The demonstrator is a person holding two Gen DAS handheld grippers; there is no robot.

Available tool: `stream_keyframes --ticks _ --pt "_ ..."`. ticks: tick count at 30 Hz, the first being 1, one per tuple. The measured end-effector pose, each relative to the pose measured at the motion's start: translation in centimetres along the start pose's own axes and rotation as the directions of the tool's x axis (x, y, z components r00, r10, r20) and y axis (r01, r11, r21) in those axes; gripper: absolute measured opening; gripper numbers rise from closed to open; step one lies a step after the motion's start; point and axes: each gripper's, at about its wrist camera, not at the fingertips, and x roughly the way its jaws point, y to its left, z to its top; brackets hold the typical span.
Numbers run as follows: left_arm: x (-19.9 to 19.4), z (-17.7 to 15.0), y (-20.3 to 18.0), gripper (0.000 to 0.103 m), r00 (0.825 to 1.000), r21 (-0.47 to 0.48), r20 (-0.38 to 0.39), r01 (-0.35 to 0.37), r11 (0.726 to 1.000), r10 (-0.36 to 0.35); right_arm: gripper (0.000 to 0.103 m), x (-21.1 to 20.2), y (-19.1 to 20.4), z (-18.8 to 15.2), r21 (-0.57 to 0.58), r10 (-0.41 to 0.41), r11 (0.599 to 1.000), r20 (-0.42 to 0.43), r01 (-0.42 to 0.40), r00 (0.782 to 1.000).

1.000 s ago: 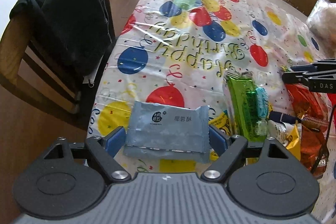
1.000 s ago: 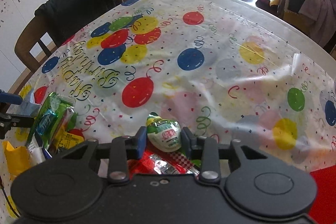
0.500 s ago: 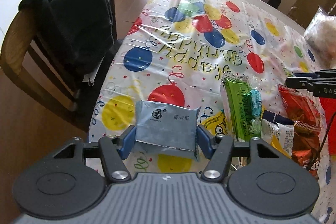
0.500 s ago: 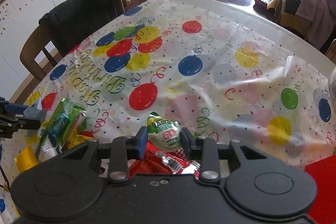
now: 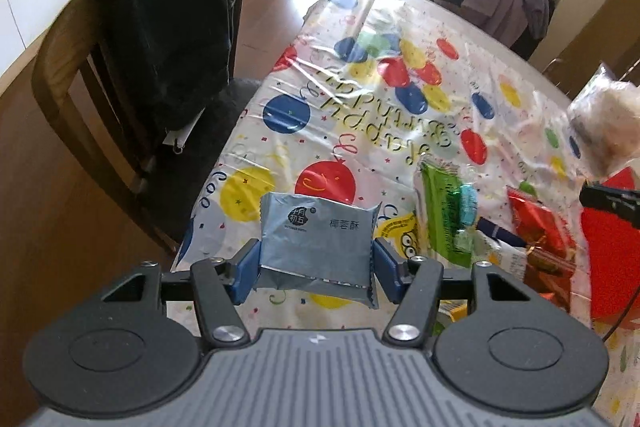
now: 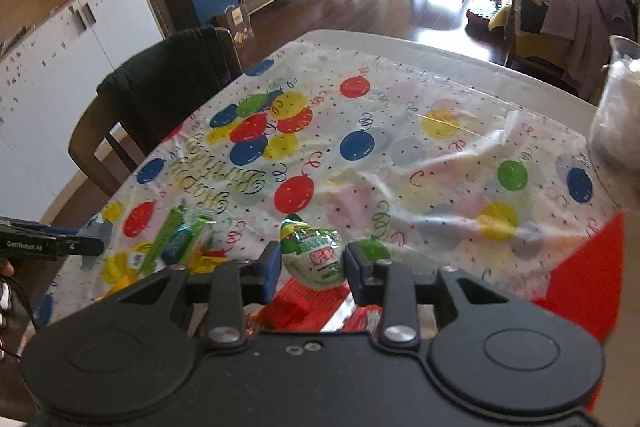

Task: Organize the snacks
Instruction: 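Carry the biscuit packet with the left gripper while the right gripper carries the yogurt pouch to the box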

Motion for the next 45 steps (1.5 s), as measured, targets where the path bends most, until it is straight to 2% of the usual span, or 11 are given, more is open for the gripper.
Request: stream_keyframes --ticks 7,18,26,34,45 --pt "-3.8 -0.9 -0.9 0.059 0.997 0.046 0.065 0.026 0.999 -0.029 0.032 -4.0 1.0 -2.2 0.027 -0.028 0.999 0.042 0.026 0.999" --pt "-8.8 -1.3 -6.9 0.059 0.988 0.212 0.105 0.091 0.973 -0.115 0.032 -11.5 1.6 -5.7 0.086 -0.119 0.99 0.139 0.108 0.983" --pt "-9.8 -1.4 -13.9 0.059 0.973 0.355 0.102 0.157 0.922 -0.205 0.032 -16.1 -0.4 -7.6 0.137 -0.206 0.974 0.188 0.182 0.96" --pt "-9.0 -1.7 -22.3 0.059 0.961 0.462 0.078 0.201 0.864 -0.266 0.032 -19.0 -5.0 -9.3 0.194 -0.273 0.952 0.201 0.235 0.941" --pt "-6.3 -2.7 -33.5 0.059 0.959 0.574 0.037 0.21 0.791 -0.281 0.032 -21.2 -13.3 -11.6 0.263 -0.342 0.92 0.182 0.29 0.922"
